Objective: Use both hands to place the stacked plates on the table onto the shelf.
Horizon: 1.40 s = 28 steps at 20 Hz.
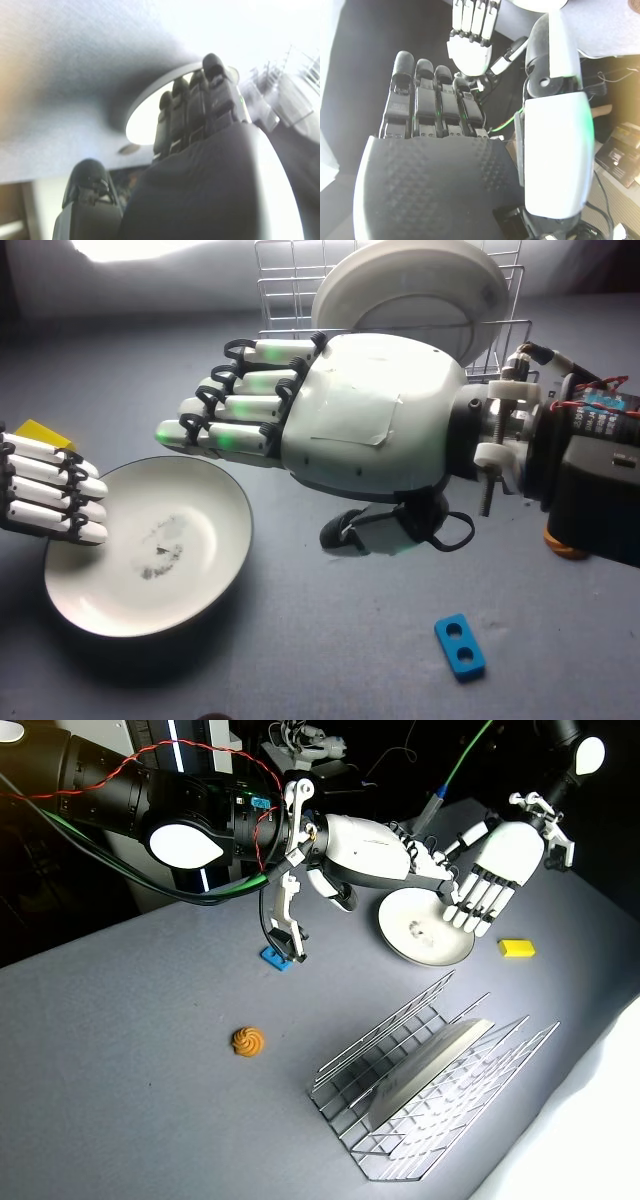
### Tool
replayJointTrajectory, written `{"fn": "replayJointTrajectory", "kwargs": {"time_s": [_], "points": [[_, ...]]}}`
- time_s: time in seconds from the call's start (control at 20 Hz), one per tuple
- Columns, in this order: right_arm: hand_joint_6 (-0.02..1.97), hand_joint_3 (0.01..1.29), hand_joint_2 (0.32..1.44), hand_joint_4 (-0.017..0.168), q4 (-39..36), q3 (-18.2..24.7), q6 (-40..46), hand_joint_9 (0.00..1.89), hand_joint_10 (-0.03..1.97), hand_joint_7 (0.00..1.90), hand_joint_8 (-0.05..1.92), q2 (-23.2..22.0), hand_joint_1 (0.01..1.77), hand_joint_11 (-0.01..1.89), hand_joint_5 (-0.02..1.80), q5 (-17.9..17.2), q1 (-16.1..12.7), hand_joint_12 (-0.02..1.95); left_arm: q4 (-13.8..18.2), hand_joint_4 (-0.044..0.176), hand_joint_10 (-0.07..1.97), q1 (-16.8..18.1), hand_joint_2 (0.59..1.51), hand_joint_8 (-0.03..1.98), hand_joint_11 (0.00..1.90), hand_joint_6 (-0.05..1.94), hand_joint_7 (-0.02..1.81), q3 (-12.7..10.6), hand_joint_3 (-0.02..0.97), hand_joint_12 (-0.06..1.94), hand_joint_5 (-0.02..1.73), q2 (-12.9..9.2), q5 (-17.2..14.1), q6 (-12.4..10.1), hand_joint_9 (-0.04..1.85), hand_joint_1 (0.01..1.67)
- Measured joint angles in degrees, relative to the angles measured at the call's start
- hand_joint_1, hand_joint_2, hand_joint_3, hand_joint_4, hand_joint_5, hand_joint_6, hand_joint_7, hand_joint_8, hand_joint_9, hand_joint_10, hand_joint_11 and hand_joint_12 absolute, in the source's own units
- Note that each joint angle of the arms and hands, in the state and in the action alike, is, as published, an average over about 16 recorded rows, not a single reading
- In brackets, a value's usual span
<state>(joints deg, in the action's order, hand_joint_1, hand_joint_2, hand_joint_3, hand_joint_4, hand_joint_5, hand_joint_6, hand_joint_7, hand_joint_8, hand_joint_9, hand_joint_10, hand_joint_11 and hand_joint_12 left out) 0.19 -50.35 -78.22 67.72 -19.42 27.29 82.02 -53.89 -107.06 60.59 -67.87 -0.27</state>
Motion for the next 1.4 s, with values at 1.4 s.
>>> {"fn": "replayJointTrajectory", "kwargs": {"time_s": [1.4], "points": [[0.03, 0.01, 0.99, 0.002, -1.3, -22.0, -3.8, 0.32, 0.02, 0.28, 0.02, 23.9, 1.02, 0.02, 0.19, -1.0, 2.6, 0.92, -3.3, -0.005, -0.04, -6.1, 1.142, -0.01, 0.02, -0.03, 0.08, -4.7, 0.018, 0.19, 0.06, 3.5, 0.3, -9.3, 0.02, 0.02]]}}
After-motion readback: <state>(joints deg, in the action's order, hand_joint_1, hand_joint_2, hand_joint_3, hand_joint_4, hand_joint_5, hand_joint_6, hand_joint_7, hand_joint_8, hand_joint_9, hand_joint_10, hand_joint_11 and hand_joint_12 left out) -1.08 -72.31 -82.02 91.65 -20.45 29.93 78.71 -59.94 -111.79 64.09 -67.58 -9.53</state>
